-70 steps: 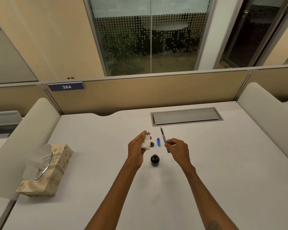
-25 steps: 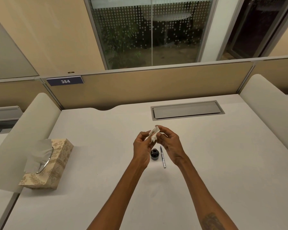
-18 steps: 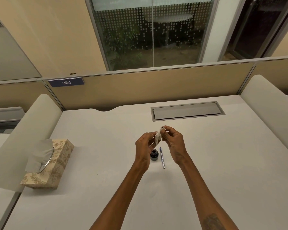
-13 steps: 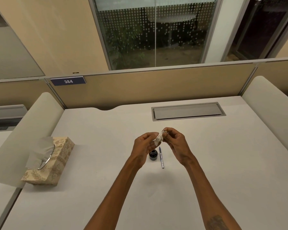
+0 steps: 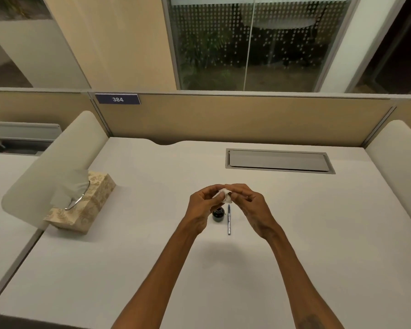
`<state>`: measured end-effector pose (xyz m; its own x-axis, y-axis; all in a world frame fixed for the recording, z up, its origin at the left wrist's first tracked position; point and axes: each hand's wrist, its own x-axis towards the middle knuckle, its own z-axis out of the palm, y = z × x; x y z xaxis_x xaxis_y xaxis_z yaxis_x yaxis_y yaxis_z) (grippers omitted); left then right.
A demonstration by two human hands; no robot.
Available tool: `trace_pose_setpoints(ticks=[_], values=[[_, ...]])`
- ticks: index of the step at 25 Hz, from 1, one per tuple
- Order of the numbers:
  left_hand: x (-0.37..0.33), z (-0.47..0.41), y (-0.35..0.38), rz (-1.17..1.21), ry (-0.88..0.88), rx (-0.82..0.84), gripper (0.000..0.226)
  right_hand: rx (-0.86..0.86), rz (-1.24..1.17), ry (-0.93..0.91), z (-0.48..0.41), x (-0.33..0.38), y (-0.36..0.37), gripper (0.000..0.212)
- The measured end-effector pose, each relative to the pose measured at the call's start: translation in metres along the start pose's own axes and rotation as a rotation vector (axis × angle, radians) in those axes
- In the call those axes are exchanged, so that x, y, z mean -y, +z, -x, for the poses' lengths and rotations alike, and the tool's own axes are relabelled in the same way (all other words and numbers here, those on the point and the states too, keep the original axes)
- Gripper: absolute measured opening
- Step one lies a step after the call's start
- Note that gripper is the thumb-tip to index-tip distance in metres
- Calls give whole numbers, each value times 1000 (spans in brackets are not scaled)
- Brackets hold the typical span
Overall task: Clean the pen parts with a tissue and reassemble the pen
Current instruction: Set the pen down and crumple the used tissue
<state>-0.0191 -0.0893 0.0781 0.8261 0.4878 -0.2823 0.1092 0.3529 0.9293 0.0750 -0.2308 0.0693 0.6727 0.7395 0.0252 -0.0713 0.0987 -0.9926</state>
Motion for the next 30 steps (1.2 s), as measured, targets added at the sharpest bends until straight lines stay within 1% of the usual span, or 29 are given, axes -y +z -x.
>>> trace_pose_setpoints(ticks=[3,5,6,8,10,13,15,16,22,24,27,30], values=[[2,13,0,13,0,-9,20,-2,-116,32,5,0,5,23],[2,21,-2,21,11,-27,20,8,-136,61,7,3,8,20],[1,25,-4,25,24,-36,21,21,-123,76,9,5,12,23],[-1,32,-11,5,45,-52,27,48,-59,106,12,7,23,38],[-4,38,-20,-26,33,-73,31,38,51,111,16,5,40,44],[-12,55,-42,58,-48,-147,30,8,234,55,22,-3,71,37],[-17,72,-58,164,-98,-164,25,-5,297,22,27,-9,92,31],[-17,83,-68,178,-102,-168,24,-14,318,17,31,-12,106,29],[3,151,-130,23,-25,-133,38,-27,528,-64,73,-32,191,11],[14,173,-152,-11,-17,-154,32,6,614,-92,89,-39,217,9],[28,208,-186,11,-53,-276,30,90,682,-85,107,-47,253,13],[39,237,-219,64,-83,-381,25,185,702,-69,119,-60,289,10]])
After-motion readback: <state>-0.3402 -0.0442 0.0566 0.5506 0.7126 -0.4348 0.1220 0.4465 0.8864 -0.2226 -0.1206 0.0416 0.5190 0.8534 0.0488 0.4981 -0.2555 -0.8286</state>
